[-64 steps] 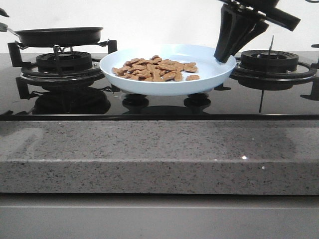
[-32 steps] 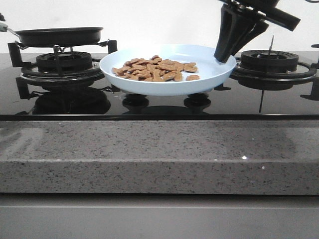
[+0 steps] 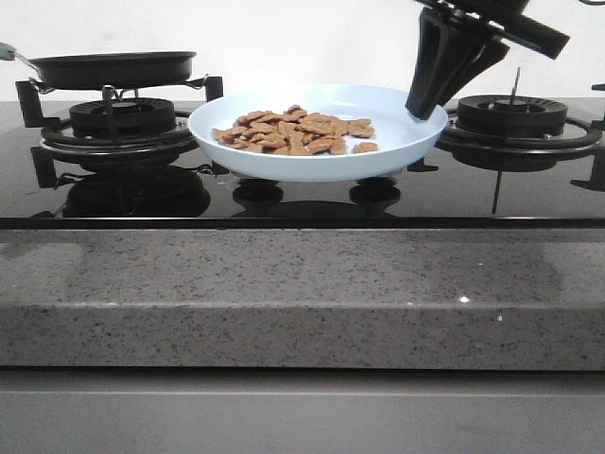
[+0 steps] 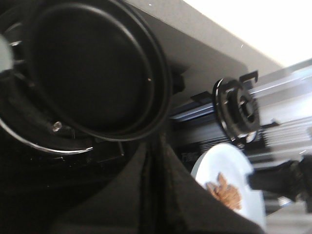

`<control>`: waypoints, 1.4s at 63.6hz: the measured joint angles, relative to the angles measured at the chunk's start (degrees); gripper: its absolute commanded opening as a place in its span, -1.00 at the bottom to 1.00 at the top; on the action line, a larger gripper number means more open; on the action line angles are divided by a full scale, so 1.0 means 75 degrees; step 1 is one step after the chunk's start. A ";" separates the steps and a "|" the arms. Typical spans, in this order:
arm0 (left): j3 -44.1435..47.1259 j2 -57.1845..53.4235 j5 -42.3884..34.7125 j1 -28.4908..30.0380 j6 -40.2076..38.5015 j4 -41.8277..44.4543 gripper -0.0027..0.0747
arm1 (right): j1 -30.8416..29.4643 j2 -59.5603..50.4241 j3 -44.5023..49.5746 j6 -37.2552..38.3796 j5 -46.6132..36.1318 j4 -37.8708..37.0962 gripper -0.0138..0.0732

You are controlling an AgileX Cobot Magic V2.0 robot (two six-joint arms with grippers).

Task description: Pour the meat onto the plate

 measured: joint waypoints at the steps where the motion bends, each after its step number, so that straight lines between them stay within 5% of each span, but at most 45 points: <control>1: 0.0000 -0.0096 -0.0086 -0.0094 0.0014 0.0130 -0.98 | 0.0000 0.0000 0.0000 0.0000 0.0000 0.0000 -0.82; 16: 0.0474 -0.1763 -0.1834 -0.1880 -0.0408 0.2370 -0.98 | 0.0000 0.0000 0.0000 0.0000 0.0000 0.0000 -0.82; 29: 0.2085 -0.3188 -0.3929 -0.3649 -0.1474 0.4399 -0.98 | 0.0000 0.0000 0.0000 0.0000 0.0000 0.0000 -0.82; 42: 0.3234 -0.4011 -0.4569 -0.4746 -0.3147 0.6626 -0.98 | 0.0000 0.0000 0.0000 0.0000 0.0000 0.0000 -0.82; 53: 0.3984 -0.4466 -0.4569 -0.5336 -0.5268 0.9083 -0.98 | 0.0000 0.0000 0.0000 0.0000 0.0000 0.0000 -0.82; 73: 0.5086 -0.5296 -0.4863 -0.5934 -0.7807 1.1530 -0.98 | 0.0000 0.0000 0.0000 0.0000 0.0000 0.0000 -0.82; 89: 0.5138 -0.5406 -0.4935 -0.5965 -0.8372 1.2155 -0.98 | 0.0000 0.0000 0.0000 0.0000 0.0000 0.0000 -0.82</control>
